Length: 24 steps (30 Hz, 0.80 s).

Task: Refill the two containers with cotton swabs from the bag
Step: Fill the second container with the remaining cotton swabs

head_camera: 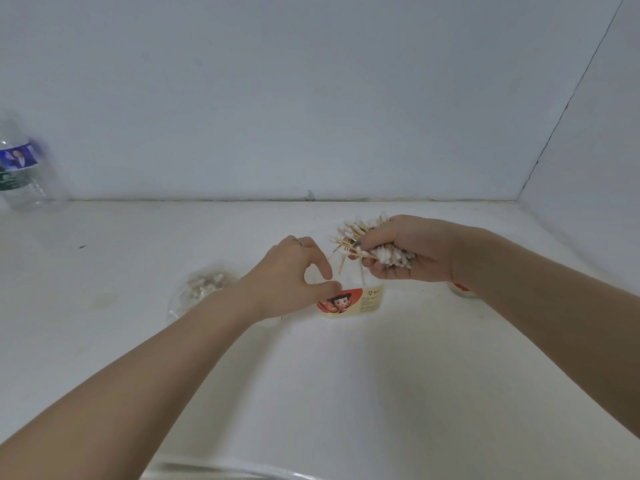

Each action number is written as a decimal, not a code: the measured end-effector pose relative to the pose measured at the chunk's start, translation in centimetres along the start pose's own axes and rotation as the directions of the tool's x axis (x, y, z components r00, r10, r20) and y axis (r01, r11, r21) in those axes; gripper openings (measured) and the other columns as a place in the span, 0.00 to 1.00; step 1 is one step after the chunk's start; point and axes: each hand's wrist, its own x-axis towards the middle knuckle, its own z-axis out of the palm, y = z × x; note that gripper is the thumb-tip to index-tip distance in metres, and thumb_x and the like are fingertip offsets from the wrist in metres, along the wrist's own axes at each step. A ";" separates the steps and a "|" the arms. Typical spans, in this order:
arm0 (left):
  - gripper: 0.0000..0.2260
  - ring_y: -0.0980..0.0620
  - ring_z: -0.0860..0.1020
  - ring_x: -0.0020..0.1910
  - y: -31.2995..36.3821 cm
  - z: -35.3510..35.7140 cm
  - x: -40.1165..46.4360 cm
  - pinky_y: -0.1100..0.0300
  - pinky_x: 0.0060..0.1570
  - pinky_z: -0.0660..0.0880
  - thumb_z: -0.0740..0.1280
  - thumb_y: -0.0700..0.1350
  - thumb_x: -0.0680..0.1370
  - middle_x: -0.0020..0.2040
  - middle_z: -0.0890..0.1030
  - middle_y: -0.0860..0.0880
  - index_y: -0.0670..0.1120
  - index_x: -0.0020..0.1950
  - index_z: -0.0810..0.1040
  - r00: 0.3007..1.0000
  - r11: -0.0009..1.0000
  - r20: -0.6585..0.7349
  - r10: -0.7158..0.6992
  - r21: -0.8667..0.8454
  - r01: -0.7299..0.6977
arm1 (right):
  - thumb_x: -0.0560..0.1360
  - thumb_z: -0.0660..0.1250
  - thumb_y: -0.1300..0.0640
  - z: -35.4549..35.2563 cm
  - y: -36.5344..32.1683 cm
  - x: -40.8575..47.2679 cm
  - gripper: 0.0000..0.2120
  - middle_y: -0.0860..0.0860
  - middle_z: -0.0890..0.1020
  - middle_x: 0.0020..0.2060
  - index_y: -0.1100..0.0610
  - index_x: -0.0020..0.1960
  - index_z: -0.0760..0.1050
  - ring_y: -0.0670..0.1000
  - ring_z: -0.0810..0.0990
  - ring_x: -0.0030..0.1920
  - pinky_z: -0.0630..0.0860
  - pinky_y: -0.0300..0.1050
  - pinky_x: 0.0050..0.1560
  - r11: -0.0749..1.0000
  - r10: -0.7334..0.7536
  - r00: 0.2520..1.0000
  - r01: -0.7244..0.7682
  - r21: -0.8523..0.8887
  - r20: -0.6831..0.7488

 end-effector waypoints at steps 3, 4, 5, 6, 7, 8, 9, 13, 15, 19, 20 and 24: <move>0.10 0.59 0.73 0.50 0.5 -0.5 0.1 0.65 0.45 0.66 0.74 0.56 0.73 0.49 0.77 0.55 0.51 0.43 0.81 0.998 0.995 -0.017 -0.059 -0.077 0.057 | 0.76 0.67 0.69 0.0 -0.2 0.0 0.03 0.58 0.79 0.38 0.66 0.50 0.76 0.49 0.77 0.34 0.77 0.38 0.30 1.000 -0.008 1.000 0.008 0.010 -0.001; 0.11 0.60 0.73 0.49 0.6 -0.7 0.2 0.66 0.44 0.66 0.75 0.56 0.73 0.49 0.77 0.54 0.50 0.42 0.79 0.997 0.994 -0.018 -0.074 -0.077 0.072 | 0.76 0.67 0.69 0.0 -0.2 0.0 0.04 0.58 0.78 0.38 0.66 0.51 0.76 0.49 0.77 0.34 0.77 0.38 0.30 1.000 -0.010 1.000 0.010 0.010 0.002; 0.12 0.59 0.73 0.48 0.7 -0.8 0.3 0.65 0.44 0.66 0.75 0.56 0.73 0.48 0.78 0.53 0.50 0.41 0.77 0.996 0.993 -0.025 -0.086 -0.077 0.084 | 0.76 0.67 0.69 0.0 -0.2 0.0 0.05 0.58 0.78 0.39 0.66 0.52 0.75 0.49 0.77 0.34 0.77 0.39 0.31 1.000 -0.010 1.000 0.010 0.009 0.003; 0.13 0.58 0.74 0.48 0.7 -0.9 0.3 0.63 0.44 0.67 0.75 0.56 0.73 0.48 0.78 0.52 0.49 0.41 0.75 0.995 0.992 -0.037 -0.098 -0.082 0.094 | 0.76 0.67 0.69 0.1 -0.2 0.1 0.06 0.58 0.78 0.40 0.65 0.52 0.75 0.49 0.77 0.34 0.77 0.39 0.31 1.000 -0.009 1.000 0.009 0.011 0.004; 0.14 0.56 0.74 0.48 0.7 -1.0 0.4 0.62 0.43 0.68 0.75 0.55 0.73 0.48 0.78 0.52 0.49 0.42 0.73 0.993 0.990 -0.051 -0.109 -0.098 0.104 | 0.76 0.67 0.69 0.1 -0.2 0.2 0.06 0.58 0.78 0.40 0.66 0.53 0.75 0.49 0.78 0.34 0.77 0.39 0.31 1.000 -0.008 1.000 0.008 0.013 0.004; 0.15 0.55 0.74 0.47 0.7 -1.1 0.4 0.61 0.43 0.69 0.75 0.54 0.72 0.48 0.78 0.52 0.48 0.45 0.73 0.991 0.985 -0.063 -0.120 -0.130 0.111 | 0.76 0.67 0.69 0.1 -0.2 0.2 0.06 0.58 0.78 0.40 0.66 0.53 0.75 0.49 0.78 0.34 0.77 0.38 0.31 1.000 -0.008 1.000 0.008 0.014 0.006; 0.15 0.55 0.75 0.47 0.8 -1.2 0.5 0.61 0.44 0.70 0.76 0.53 0.72 0.48 0.79 0.54 0.48 0.48 0.72 0.989 0.978 -0.071 -0.127 -0.173 0.113 | 0.76 0.67 0.69 0.1 -0.2 0.3 0.06 0.58 0.78 0.39 0.66 0.54 0.75 0.49 0.78 0.34 0.77 0.38 0.31 1.000 -0.008 1.000 0.008 0.014 0.011; 0.12 0.58 0.76 0.44 1.1 -1.2 1.0 0.64 0.44 0.71 0.74 0.50 0.75 0.49 0.82 0.57 0.50 0.56 0.76 0.992 0.947 -0.038 -0.120 -0.303 0.103 | 0.77 0.66 0.69 0.1 -0.2 0.4 0.08 0.58 0.79 0.41 0.66 0.56 0.75 0.49 0.77 0.36 0.77 0.38 0.31 1.000 0.001 1.000 -0.002 0.018 0.030; 0.08 0.59 0.77 0.43 1.4 -1.1 1.3 0.66 0.43 0.70 0.71 0.48 0.78 0.47 0.84 0.56 0.47 0.54 0.79 0.993 0.940 -0.002 -0.119 -0.323 0.112 | 0.77 0.65 0.69 0.2 -0.1 0.3 0.08 0.58 0.79 0.41 0.66 0.55 0.75 0.48 0.76 0.35 0.77 0.37 0.31 1.000 -0.008 0.999 0.007 0.024 0.044; 0.04 0.65 0.77 0.40 2.2 -1.0 1.5 0.74 0.38 0.68 0.65 0.43 0.81 0.41 0.83 0.57 0.47 0.49 0.79 0.995 0.914 0.043 -0.092 -0.393 0.101 | 0.78 0.63 0.68 0.4 -0.1 0.1 0.08 0.61 0.79 0.43 0.66 0.57 0.75 0.47 0.75 0.35 0.76 0.36 0.33 1.000 -0.011 0.990 0.008 0.021 0.139; 0.06 0.66 0.76 0.39 2.3 -1.0 1.6 0.73 0.37 0.68 0.63 0.42 0.82 0.40 0.83 0.57 0.48 0.47 0.78 0.995 0.914 0.043 -0.089 -0.394 0.099 | 0.78 0.63 0.67 0.5 -0.1 0.0 0.09 0.62 0.79 0.45 0.67 0.57 0.75 0.48 0.75 0.36 0.76 0.36 0.33 1.000 -0.013 0.988 0.010 0.021 0.156; 0.13 0.64 0.70 0.31 2.3 -0.9 1.8 0.69 0.34 0.65 0.57 0.41 0.84 0.38 0.75 0.54 0.49 0.43 0.75 0.994 0.946 0.023 -0.111 -0.304 0.113 | 0.78 0.63 0.67 0.2 -0.4 -0.1 0.05 0.58 0.80 0.41 0.66 0.53 0.76 0.47 0.75 0.34 0.75 0.35 0.31 0.997 -0.024 0.992 0.014 0.078 0.127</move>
